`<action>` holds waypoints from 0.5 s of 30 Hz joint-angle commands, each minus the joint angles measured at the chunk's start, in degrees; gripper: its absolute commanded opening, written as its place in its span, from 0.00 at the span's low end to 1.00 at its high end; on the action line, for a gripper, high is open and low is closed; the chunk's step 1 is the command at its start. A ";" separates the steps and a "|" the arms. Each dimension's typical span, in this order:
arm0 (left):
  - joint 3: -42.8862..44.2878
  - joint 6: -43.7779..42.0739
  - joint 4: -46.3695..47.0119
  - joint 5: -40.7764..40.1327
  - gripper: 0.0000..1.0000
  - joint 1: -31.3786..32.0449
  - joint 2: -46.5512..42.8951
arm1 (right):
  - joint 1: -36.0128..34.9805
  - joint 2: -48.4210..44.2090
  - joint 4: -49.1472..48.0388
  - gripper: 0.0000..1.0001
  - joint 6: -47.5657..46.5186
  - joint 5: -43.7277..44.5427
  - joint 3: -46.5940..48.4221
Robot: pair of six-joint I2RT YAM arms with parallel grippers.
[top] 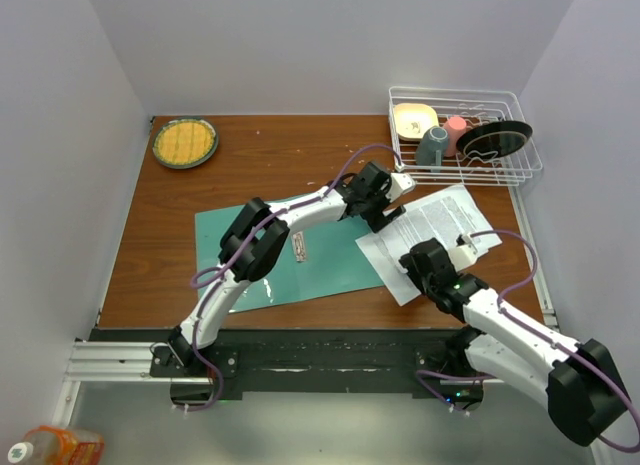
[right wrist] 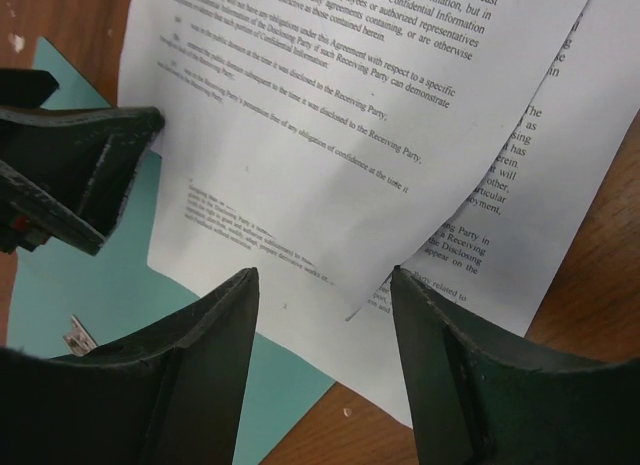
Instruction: Put the files into the folder
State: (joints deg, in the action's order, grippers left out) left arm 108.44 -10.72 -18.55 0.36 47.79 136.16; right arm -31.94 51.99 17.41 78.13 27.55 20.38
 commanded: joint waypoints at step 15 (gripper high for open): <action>-3.33 -3.61 -8.44 -3.26 1.00 0.55 -0.37 | 0.30 0.48 2.37 0.52 1.23 -2.68 -1.31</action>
State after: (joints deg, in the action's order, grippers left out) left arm 107.28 -11.62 -18.94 -0.86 48.10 135.20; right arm -31.79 53.65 18.39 77.14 25.89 20.34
